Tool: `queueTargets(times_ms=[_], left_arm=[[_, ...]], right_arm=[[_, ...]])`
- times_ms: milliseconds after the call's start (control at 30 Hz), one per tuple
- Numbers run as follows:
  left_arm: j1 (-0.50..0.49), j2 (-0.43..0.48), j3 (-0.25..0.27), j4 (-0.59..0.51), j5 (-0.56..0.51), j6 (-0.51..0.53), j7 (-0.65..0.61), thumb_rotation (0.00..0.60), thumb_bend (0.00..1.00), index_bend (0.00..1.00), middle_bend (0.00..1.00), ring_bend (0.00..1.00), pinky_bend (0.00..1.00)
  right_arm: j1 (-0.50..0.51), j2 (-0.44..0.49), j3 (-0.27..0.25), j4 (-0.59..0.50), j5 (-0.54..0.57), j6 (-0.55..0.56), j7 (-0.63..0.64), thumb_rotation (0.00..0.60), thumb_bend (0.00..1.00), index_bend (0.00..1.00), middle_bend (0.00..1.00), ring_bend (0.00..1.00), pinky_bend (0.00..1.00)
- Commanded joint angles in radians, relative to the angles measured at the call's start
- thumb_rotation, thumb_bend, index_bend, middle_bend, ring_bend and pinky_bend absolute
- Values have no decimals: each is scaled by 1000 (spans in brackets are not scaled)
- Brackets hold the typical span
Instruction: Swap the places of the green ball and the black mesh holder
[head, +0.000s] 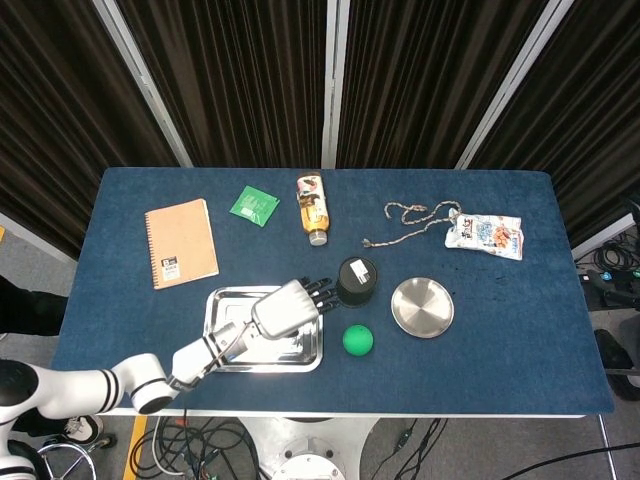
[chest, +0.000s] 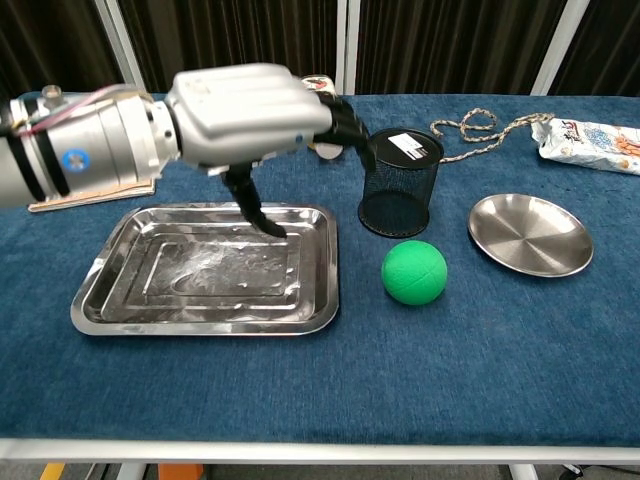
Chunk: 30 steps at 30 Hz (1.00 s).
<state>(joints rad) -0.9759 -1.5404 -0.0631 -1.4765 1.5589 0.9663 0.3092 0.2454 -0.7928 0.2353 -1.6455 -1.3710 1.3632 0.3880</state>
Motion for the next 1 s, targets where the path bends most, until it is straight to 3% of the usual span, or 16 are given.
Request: queueTargets(times_ms=[33, 233, 433, 733, 1000], left_arm=[[-8, 2, -48, 27, -38, -4, -36, 600, 42, 224, 195, 143, 440], [-49, -18, -126, 68, -116, -67, -191, 600, 26, 162, 187, 138, 399], [-113, -74, -170, 139, -132, -139, -368, 600, 0, 63, 148, 112, 335], [-202, -161, -212, 250, -172, -259, -581, 600, 0, 29, 104, 73, 262], [-246, -226, -210, 373, -169, -298, -659, 600, 0, 19, 58, 30, 226]], right_arm=[[-7, 1, 3, 6, 5, 8, 9, 600, 176, 0, 9, 0, 28], [-7, 0, 17, 4, 16, 21, 11, 600, 176, 0, 8, 0, 28], [3, 0, 38, -17, 46, 17, -11, 600, 176, 0, 7, 0, 28], [-5, -1, 38, -22, 46, 22, -16, 600, 176, 0, 5, 0, 28], [-13, -11, 28, -7, 25, 30, -3, 600, 176, 0, 5, 0, 28]])
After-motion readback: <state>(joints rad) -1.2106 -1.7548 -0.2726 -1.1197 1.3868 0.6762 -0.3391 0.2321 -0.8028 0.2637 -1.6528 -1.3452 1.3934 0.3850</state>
